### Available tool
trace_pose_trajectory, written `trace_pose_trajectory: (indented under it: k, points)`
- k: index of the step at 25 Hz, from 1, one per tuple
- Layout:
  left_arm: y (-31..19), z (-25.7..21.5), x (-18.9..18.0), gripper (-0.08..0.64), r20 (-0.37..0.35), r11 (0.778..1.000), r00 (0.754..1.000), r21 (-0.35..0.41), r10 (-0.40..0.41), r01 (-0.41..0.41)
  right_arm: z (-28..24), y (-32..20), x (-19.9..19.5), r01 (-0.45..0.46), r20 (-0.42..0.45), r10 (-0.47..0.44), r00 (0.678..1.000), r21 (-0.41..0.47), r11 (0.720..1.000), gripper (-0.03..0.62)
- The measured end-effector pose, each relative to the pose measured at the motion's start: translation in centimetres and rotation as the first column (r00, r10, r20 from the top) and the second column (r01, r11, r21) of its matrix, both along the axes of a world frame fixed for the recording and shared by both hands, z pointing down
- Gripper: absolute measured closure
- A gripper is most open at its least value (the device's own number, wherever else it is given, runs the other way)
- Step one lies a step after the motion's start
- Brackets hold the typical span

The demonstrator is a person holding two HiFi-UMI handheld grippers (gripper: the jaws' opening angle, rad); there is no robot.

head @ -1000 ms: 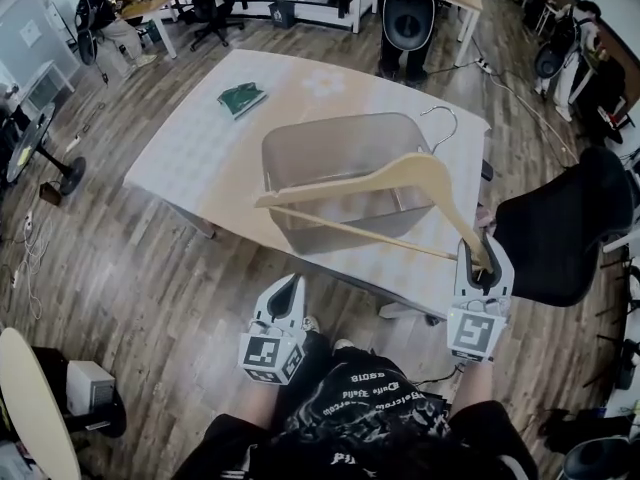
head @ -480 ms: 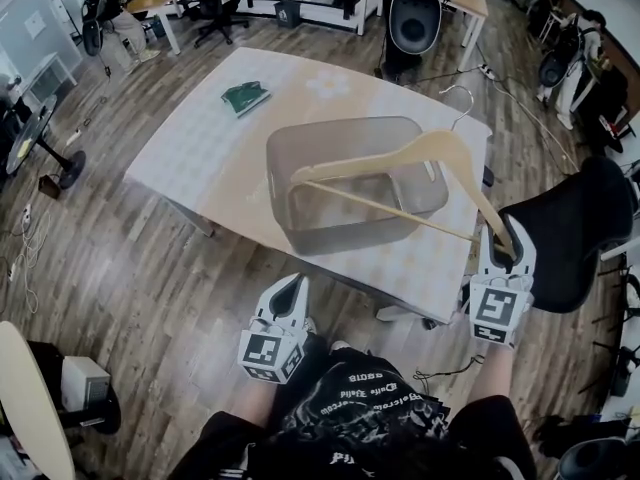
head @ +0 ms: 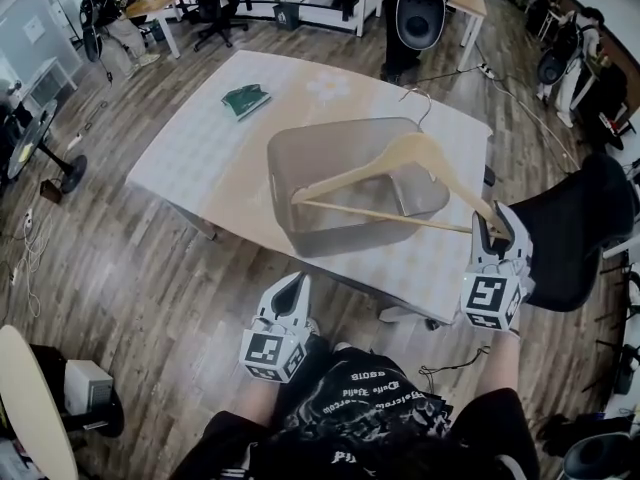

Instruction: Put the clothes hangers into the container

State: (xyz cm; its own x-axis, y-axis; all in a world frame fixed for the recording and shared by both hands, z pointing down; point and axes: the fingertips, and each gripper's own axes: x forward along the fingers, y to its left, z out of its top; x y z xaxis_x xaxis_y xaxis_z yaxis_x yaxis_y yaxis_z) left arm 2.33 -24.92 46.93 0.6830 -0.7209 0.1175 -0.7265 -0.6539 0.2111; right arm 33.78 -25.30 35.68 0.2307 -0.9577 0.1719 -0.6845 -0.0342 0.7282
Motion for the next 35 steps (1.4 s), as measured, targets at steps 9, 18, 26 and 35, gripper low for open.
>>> trace_pose_trajectory:
  k: [9,18,26,35]
  points:
    - [-0.4,0.3,-0.2,0.540,0.006,1.000,1.000,-0.001,0.001,-0.001,-0.6,-2.8,-1.3,0.089,-0.066,-0.094,0.993,-0.078,0.993,0.449]
    - [-0.9,0.2,-1.1,0.540,0.008,1.000,1.000,0.000,-0.014,0.014,-0.1,-5.7,-3.1,0.165,-0.134,-0.188,0.973,-0.163,0.973,0.448]
    - [-1.5,0.9,-1.4,0.540,0.015,0.999,0.999,-0.007,-0.032,0.032,1.4,-8.3,-3.5,0.201,-0.175,-0.240,0.955,-0.213,0.956,0.448]
    - [-2.2,1.0,-2.4,0.540,0.023,0.999,0.999,-0.005,-0.044,0.044,3.4,-11.3,-5.0,0.262,-0.188,-0.321,0.928,-0.285,0.922,0.448]
